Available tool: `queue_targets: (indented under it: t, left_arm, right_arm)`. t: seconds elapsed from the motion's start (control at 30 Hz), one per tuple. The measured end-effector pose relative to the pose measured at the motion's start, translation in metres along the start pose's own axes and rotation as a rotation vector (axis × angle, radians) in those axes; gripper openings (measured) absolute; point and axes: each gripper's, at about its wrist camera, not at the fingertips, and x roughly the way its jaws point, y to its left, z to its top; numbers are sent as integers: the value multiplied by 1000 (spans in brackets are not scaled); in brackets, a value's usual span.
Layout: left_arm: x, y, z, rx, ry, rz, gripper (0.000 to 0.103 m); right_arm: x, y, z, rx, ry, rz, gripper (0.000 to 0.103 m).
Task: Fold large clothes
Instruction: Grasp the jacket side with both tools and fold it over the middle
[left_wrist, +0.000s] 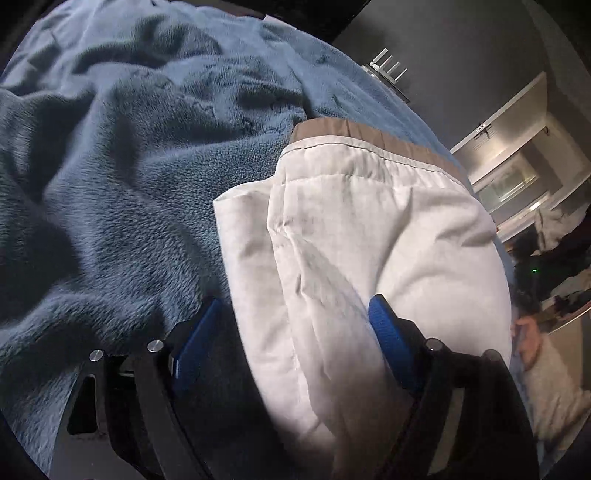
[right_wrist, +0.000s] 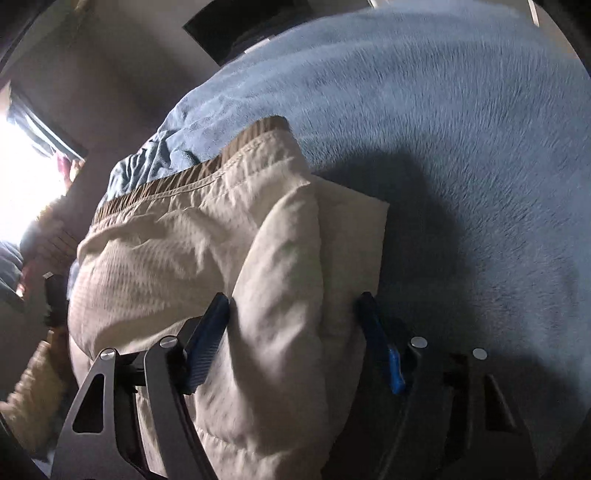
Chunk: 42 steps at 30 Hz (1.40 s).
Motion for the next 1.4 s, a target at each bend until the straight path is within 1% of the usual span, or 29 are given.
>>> queue_targets:
  t: [0.03, 0.1, 0.17, 0.27, 0.33, 0.43, 0.5, 0.53, 0.57, 0.6, 0.63, 0.67, 0.7, 0.73, 0.77, 0.8, 0.83, 0.9, 0.97, 1.03, 1.1, 1.13, 1.17, 1.2, 1.27, 1.3, 1.33, 1.37, 1.4]
  left_arm:
    - [4, 1, 2, -3, -2, -8, 81]
    - [8, 1, 5, 4, -13, -13, 82]
    - [14, 3, 9, 6, -11, -22, 84]
    - [17, 5, 12, 7, -13, -42, 86]
    - [20, 6, 13, 11, -17, -48, 88]
    - [21, 5, 14, 15, -21, -51, 88]
    - [22, 5, 14, 11, -25, -53, 88]
    - [23, 5, 16, 10, -30, -55, 85]
    - [23, 3, 17, 10, -40, -62, 81]
    - [23, 2, 17, 8, -50, -80, 67]
    - [22, 1, 18, 5, -62, -95, 55]
    - [22, -2, 19, 11, -70, -98, 51]
    - [20, -9, 19, 43, -84, -85, 41]
    - [16, -15, 18, 72, -99, -75, 31]
    - [12, -22, 16, 106, -116, -58, 27]
    - [8, -30, 15, 133, -129, -35, 21]
    - [2, -35, 13, 151, -145, -27, 16]
    - [-13, -42, 12, 166, -183, -22, 12]
    - [-31, -50, 13, 178, -227, -30, 12]
    - [-46, -66, 19, 224, -252, -25, 11]
    - [-60, -77, 26, 272, -277, -17, 11]
    - [-65, -79, 32, 277, -298, -7, 11]
    - [-67, -77, 40, 251, -310, -18, 11]
    - [-65, -72, 46, 229, -318, -20, 11]
    - [-55, -60, 61, 175, -326, 5, 11]
    - [-47, -54, 66, 146, -315, 12, 12]
    - [-38, -45, 71, 116, -288, 25, 12]
    - [-28, -40, 73, 107, -259, 51, 13]
    - [-12, -34, 78, 96, -217, 97, 14]
  right_arm:
    - [4, -5, 2, 25, 9, 27, 68]
    - [8, -12, 7, 61, 12, 48, 68]
    - [11, -18, 11, 75, 14, 47, 71]
    - [17, -29, 14, 118, 31, 84, 76]
    - [20, -31, 15, 117, 41, 88, 80]
    - [22, -22, 16, 79, 57, 56, 85]
    - [29, -19, 15, 73, 73, 63, 88]
    - [31, -18, 16, 77, 75, 72, 88]
    - [32, -17, 16, 81, 74, 83, 85]
    - [31, -17, 16, 82, 57, 98, 68]
    - [30, -16, 16, 83, 37, 116, 52]
    - [26, -14, 15, 87, 0, 114, 46]
    - [24, -11, 13, 73, -18, 109, 35]
    - [17, -2, 10, 27, -49, 82, 27]
    - [13, 6, 9, -1, -69, 64, 24]
    - [6, 13, 6, -30, -97, 50, 16]
    - [-3, 22, 3, -58, -130, 35, 13]
    - [-19, 41, -1, -140, -187, -4, 11]
    - [-33, 62, -4, -210, -250, -27, 10]
    - [-48, 79, -4, -263, -312, -42, 9]
    - [-53, 87, 1, -282, -344, -36, 8]
    - [-56, 91, 7, -291, -373, -23, 8]
    - [-59, 90, 12, -287, -389, -8, 8]
    - [-59, 89, 19, -272, -399, 5, 8]
    - [-50, 88, 35, -247, -411, 12, 8]
    - [-41, 87, 42, -233, -400, -7, 8]
    - [-25, 80, 51, -198, -369, -32, 8]
    - [-8, 82, 59, -173, -344, -44, 9]
    - [3, 77, 64, -151, -317, -74, 10]
